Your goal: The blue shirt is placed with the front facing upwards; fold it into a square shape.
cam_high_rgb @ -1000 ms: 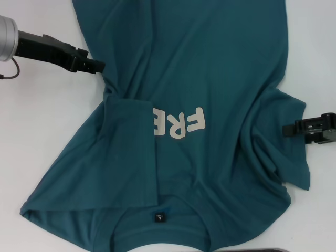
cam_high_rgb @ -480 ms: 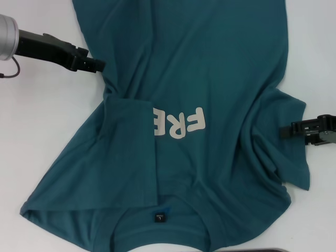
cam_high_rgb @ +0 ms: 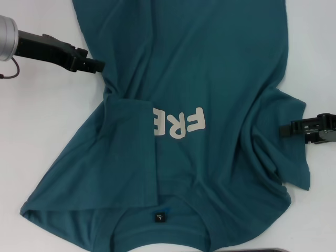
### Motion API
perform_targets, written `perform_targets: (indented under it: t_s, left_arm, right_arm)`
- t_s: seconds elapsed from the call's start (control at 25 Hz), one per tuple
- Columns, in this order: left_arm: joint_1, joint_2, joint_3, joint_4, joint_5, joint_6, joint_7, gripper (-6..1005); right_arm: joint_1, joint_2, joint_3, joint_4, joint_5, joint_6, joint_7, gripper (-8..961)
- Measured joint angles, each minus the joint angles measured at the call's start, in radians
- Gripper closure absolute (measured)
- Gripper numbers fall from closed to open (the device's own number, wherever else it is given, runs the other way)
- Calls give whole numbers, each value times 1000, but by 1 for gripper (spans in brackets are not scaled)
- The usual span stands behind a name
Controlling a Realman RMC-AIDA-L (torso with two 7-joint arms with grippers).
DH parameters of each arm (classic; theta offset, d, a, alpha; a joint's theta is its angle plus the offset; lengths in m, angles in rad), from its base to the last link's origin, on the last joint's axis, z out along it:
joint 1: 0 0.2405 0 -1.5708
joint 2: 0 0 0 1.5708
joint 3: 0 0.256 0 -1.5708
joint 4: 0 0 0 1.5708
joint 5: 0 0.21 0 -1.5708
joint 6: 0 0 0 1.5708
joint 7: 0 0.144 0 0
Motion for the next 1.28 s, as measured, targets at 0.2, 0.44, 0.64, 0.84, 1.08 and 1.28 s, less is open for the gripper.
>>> perform_targets:
  t_s: [0.2,0.44,0.64,0.84,1.08,1.28]
  left_arm:
    - [0,0,0,0,0,-1,0,416]
    - [4,0,0,-3,0,0,-3,415]
    - [4,0,0,-4,0,0,-4,415]
    - [2,0,0,-5,0,-1,-3,414]
    - [2,3,-2,-9,0,-4,-3,415]
    - [2,5,-1,-9,0,-8,-1,416]
  right_arm:
    - [0,1,1,0,1,11,0,260]
    - [-4,0,11,0,4,25,0,273]
    - [-2,0,10,3,4,25,0,355]
    - [2,0,4,12,4,25,2,456]
    - [4,0,3,12,4,25,9,682]
    - [9,1,2,12,3,25,10,894]
